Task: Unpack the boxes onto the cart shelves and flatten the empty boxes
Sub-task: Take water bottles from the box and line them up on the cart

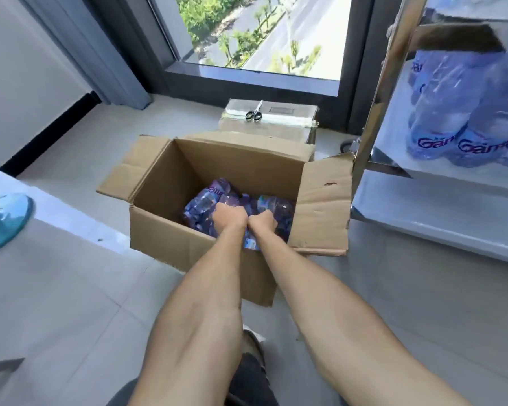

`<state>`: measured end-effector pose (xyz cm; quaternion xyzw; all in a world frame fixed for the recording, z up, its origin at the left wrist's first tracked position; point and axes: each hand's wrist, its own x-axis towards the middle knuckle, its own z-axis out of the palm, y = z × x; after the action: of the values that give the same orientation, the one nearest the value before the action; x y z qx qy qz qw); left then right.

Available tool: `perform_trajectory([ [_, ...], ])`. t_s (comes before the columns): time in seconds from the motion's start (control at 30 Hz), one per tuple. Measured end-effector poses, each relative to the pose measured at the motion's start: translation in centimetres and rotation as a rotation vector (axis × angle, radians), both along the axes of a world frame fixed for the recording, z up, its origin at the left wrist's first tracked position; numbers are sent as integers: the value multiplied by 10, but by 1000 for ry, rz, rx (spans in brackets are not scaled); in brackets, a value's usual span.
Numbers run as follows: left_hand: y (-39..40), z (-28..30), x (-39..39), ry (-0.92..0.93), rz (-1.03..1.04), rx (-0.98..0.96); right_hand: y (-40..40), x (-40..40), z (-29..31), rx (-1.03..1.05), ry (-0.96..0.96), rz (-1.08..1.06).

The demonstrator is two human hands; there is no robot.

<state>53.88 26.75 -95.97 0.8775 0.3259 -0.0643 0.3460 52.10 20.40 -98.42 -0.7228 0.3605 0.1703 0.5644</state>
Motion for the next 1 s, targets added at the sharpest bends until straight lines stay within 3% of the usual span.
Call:
perform_trajectory([
  [0.23,21,-74,77,215,-20,108,3,46,-88,47,190,-248],
  [0.37,31,-110,110,263,44,172,30,52,-128,118,224,-241],
  [0.47,28,-138,115,274,63,192,34,54,-147,45,240,-257],
  [0.63,32,-171,101,228,65,454,32,54,-158,-94,267,-215],
  [0.83,44,-169,96,220,133,242,30,56,-163,-88,272,-210],
  [1.0,43,-135,76,168,130,118,19,45,-147,-17,244,-193],
])
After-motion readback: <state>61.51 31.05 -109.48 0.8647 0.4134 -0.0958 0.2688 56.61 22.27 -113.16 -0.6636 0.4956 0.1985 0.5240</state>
